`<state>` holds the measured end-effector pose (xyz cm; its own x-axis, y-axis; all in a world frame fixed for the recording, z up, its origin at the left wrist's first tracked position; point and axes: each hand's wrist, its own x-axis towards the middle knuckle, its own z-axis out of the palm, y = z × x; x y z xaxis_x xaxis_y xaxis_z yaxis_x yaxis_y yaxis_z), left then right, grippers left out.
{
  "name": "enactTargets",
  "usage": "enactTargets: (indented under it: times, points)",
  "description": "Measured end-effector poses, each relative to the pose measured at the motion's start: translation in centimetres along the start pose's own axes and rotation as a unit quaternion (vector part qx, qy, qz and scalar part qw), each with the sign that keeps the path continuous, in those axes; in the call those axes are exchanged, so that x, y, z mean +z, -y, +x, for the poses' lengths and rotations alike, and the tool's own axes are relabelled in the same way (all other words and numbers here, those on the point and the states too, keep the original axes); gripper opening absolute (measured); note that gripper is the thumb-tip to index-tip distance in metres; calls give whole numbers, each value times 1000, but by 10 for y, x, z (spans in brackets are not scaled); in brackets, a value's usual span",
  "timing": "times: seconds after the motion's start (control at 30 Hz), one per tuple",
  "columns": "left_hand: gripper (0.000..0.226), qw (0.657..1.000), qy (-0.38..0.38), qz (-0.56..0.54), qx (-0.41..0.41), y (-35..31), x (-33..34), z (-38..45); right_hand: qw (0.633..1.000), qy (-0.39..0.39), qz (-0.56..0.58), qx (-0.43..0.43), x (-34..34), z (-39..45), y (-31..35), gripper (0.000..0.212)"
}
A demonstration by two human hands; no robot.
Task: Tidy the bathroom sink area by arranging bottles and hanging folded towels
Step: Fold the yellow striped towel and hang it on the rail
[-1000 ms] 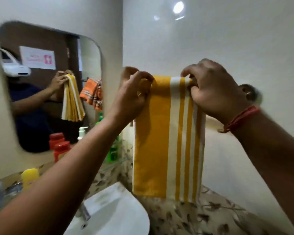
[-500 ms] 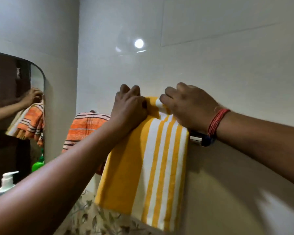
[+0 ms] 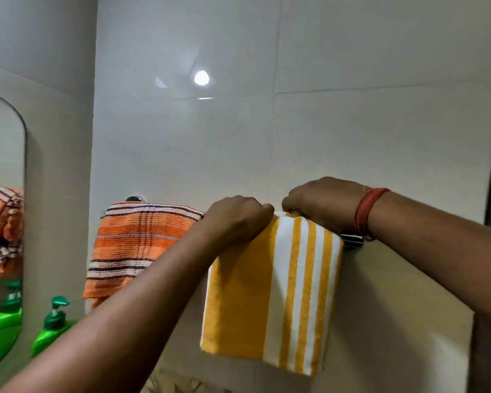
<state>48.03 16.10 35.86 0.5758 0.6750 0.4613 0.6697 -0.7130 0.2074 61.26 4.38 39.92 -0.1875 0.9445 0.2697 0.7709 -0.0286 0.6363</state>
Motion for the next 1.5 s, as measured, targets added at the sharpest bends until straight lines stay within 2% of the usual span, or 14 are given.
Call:
enactTargets:
  times: [0.13, 0.2, 0.3, 0.4, 0.47, 0.53, 0.6, 0.67, 0.77, 0.83, 0.9, 1.0, 1.3, 1.5]
  points:
    - [46, 997, 70, -27, 13, -2, -10, 1, 980, 127, -133, 71, -24, -4, 31, 14]
    - [45, 994, 99, -38, 26, -2, -12, 2, 976, 113, -158, 99, -29, -5, 48, 19]
    - [39, 989, 133, -26, 65, 0, -13, 5, 984, 107, 44, 135, -32, -9, 62, 25]
    - [29, 986, 141, 25, 85, 2, -11, 10, 952, 131, 214, 177, -27, -16, 59, 73]
    - [29, 987, 102, 71, 99, 1, -9, 8, 948, 124, 226, 185, -17, -19, 58, 80]
    - [36, 979, -52, 154, 125, -3, -7, -4, 948, 118, 229, 188, -15, -17, 57, 77]
    - [43, 952, -201, 170, 155, -3, -2, -21, 942, 130, 253, 176, -18, -14, 55, 63]
    - [45, 947, -233, 119, 185, 4, 7, -28, 938, 135, 285, 146, -20, -12, 49, 46]
    - [48, 966, -190, 25, 173, 11, 15, -29, 934, 144, 297, 140, -14, -12, 42, 54]
    - [53, 966, -200, 29, 163, 9, 18, -27, 965, 115, 190, 138, -10, -11, 43, 68]
    - [54, 968, -197, 34, 154, 7, 18, -24, 986, 29, 98, 131, -4, -15, 49, 82]
    - [56, 975, -176, 29, 134, 9, 16, -21, 985, -70, 102, 117, 14, -24, 51, 81]
    - [52, 965, -240, 26, 99, 7, 26, -25, 975, -148, 84, 145, 32, -25, 47, 65]
    - [45, 961, -241, 6, 138, 20, 30, -37, 946, -255, 76, 183, 45, -41, 58, 63]
